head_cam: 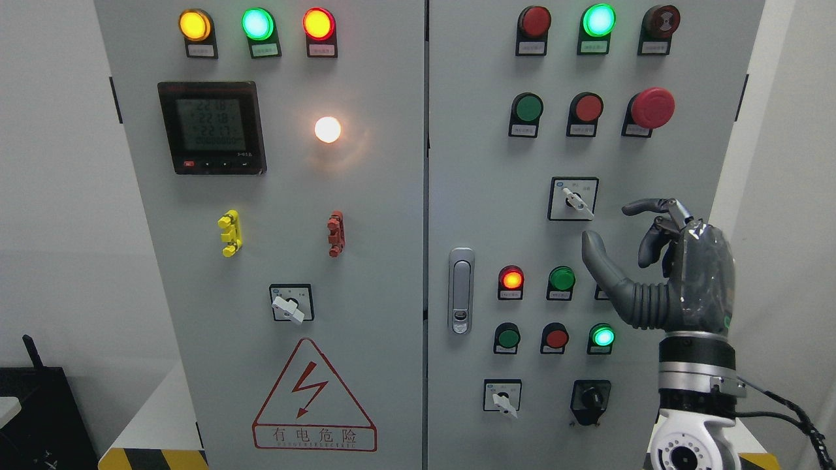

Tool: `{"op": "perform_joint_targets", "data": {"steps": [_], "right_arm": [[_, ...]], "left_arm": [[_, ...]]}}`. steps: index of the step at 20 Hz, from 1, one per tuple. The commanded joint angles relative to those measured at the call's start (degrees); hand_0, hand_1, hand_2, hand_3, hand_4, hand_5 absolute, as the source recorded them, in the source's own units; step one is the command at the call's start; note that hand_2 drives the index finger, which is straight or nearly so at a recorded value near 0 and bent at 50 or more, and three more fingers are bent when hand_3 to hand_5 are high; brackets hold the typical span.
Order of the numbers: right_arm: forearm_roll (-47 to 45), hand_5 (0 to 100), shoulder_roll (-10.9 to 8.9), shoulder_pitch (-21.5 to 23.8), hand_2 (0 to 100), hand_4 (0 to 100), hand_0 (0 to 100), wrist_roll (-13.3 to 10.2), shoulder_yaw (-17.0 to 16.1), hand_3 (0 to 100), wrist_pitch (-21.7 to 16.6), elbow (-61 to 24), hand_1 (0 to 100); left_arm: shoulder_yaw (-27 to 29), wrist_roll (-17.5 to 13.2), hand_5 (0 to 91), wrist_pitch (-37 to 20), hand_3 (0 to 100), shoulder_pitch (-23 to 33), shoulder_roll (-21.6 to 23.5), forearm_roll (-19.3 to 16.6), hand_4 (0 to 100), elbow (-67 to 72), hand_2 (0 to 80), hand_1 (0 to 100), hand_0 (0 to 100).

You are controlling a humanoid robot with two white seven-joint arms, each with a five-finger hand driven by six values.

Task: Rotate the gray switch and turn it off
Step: 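Move the right hand toward the upper gray rotary switch, shaping fingers, then pinch the switch's black lever between right thumb and index finger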

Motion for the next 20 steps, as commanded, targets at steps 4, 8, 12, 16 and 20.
{"op": "perform_joint_targets", "data": {"steps": [4, 8, 12, 16, 20], "right_arm": [[-0.03, 100, 0.71, -2.01, 50, 95, 9, -0.01, 2.66, 99, 4.19, 0.2, 60], [-0.03, 100, 0.71, -2.27, 51, 95, 0, -0.01, 2.75, 98, 4.55, 0.2, 62], [-0.03, 100, 0.8, -3.42, 52, 95, 0, -0.01, 3.45, 98, 6.03, 0.64, 62], [-0.12, 100, 0.8, -3.59, 54, 95, 0, -0.01, 4.16, 97, 7.45, 1.26, 62], [-0.12, 100, 0.71, -3.59, 55, 95, 1, -0.01, 4.07, 97, 7.45, 1.43, 59]], "left_arm": [[0.44, -0.01, 0.0, 0.04, 0, -0.53, -0.09, 1.14, 0, -1.5, 0.0, 39, 12], [0.44, -0.01, 0.0, 0.04, 0, -0.53, 0.0, 1.14, 0, -1.5, 0.0, 39, 12], [0.44, -0.01, 0.0, 0.04, 0, -0.53, 0.0, 1.14, 0, -1.5, 0.0, 39, 12], [0.44, -0.01, 0.0, 0.04, 0, -0.53, 0.0, 1.14, 0, -1.5, 0.0, 39, 12], [0.44, -0.01, 0.0, 0.04, 0, -0.53, 0.0, 1.14, 0, -1.5, 0.0, 39, 12]]}}
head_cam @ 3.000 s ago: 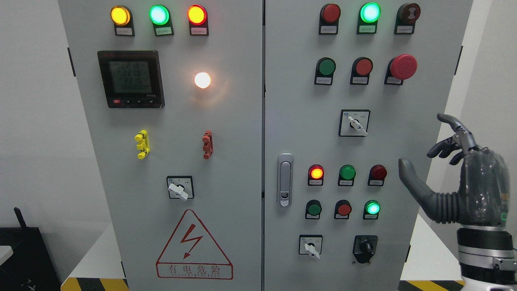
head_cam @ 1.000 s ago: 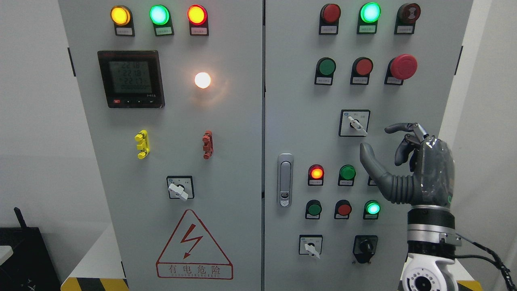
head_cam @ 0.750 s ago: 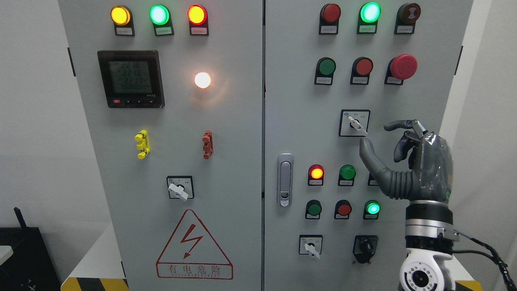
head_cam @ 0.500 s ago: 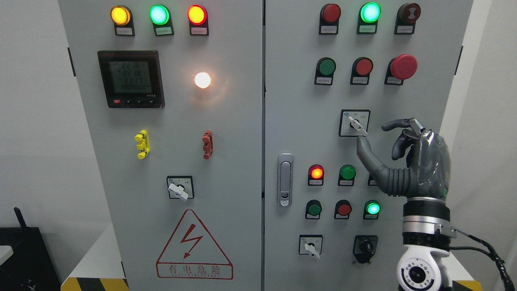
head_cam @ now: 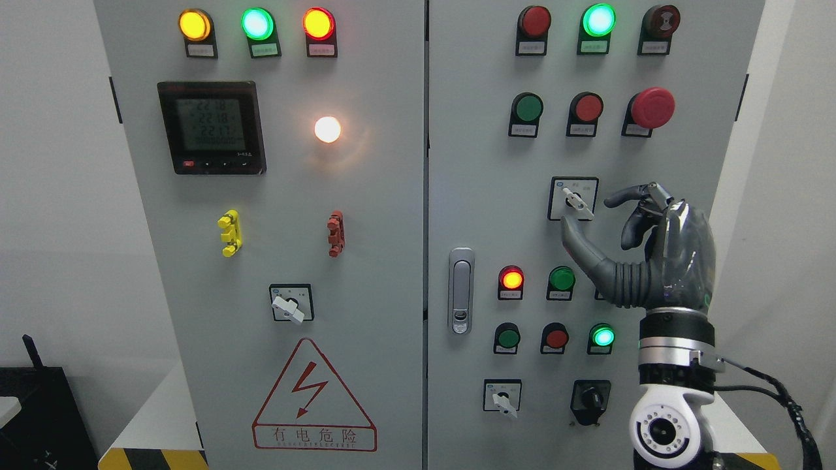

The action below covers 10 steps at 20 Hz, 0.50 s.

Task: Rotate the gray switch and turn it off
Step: 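Pinch the switch's black lever between right thumb and index finger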

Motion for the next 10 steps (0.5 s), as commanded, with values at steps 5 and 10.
{"op": "perform_joint_targets", "data": {"steps": [5, 10], "right_arm": [[-0.04, 100, 0.08, -0.76, 56, 95, 4, -0.53, 0.62, 97, 1.09, 1.6, 58], [0.05, 100, 0.08, -1.11, 56, 95, 9, -0.88, 0.62, 96, 1.26, 2.04, 57]], "left_arm": [[0.44, -0.01, 0.0, 0.04, 0, -0.53, 0.0, 1.06, 0, -1.49, 0.0, 39, 12], [0.44, -0.01, 0.0, 0.04, 0, -0.53, 0.0, 1.14, 0, -1.49, 0.0, 39, 12]]}}
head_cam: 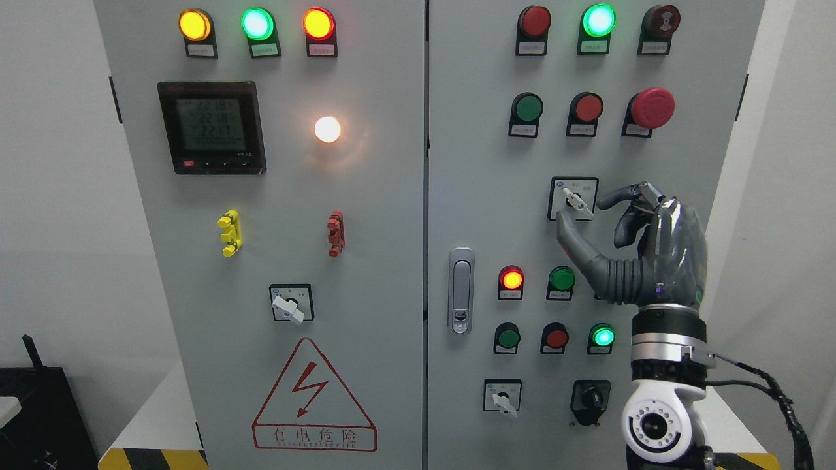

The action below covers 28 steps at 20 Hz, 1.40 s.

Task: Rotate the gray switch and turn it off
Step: 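Pinch the switch's black lever between right thumb and index finger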

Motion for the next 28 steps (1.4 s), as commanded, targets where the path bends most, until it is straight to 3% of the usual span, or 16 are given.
{"op": "perform_joint_targets", "data": {"steps": [1, 28], "right_arm": [[0.07, 100, 0.04, -0.39, 57, 95, 10, -0.2, -0.17, 96, 0.12, 1.28, 57], [0.16, 100, -0.05, -1.8, 59, 95, 15, -0.91, -0.43, 95, 1.71, 3.39, 57]], "left_arm": [[0.53, -0.01, 0.0, 0.04, 0, -0.53, -0.08, 1.14, 0, -1.49, 0.0, 39, 12], [0.44, -0.01, 0.0, 0.04, 0, -0.53, 0.0, 1.14, 0, -1.49, 0.0, 39, 12]]}}
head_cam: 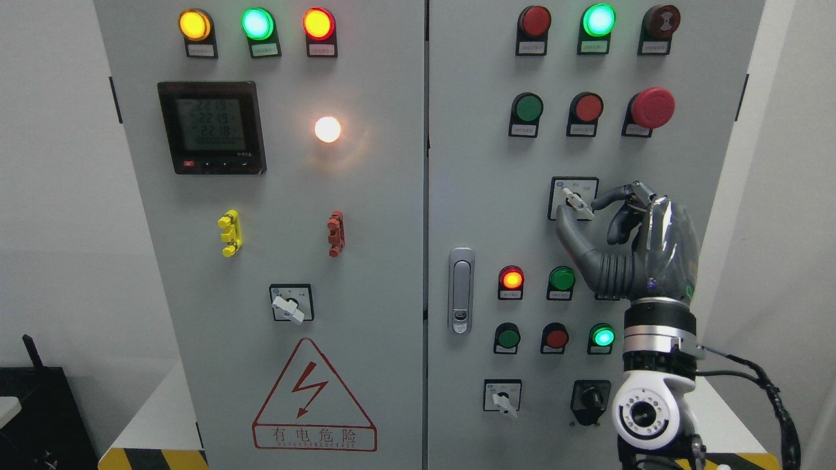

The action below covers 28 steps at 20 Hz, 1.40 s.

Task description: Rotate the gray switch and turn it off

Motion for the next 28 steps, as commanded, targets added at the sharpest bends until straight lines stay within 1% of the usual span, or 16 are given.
{"op": "perform_joint_targets", "data": {"steps": [1, 6, 28], "right_arm": [[-0.03, 100, -0.01, -0.44, 59, 95, 15, -0.03, -0.91, 95, 0.11, 0.87, 57], [-0.03, 100, -0.01, -0.44, 61, 95, 17, -0.03, -0.91, 96, 0.11, 0.87, 57], [0.15, 100, -0.19, -0.79, 61, 95, 18, -0.03, -0.91, 97, 0.11, 1.31, 58]], "left_arm": [[0.44, -0.01, 0.0, 0.04, 0, -0.53, 0.01, 1.14, 0, -1.49, 0.0, 39, 12], [0.44, -0.01, 0.0, 0.04, 0, -0.53, 0.01, 1.06, 0, -1.49, 0.0, 39, 12], [0.44, -0.01, 0.0, 0.04, 0, -0.53, 0.01, 1.14, 0, -1.49, 0.0, 39, 12]]}}
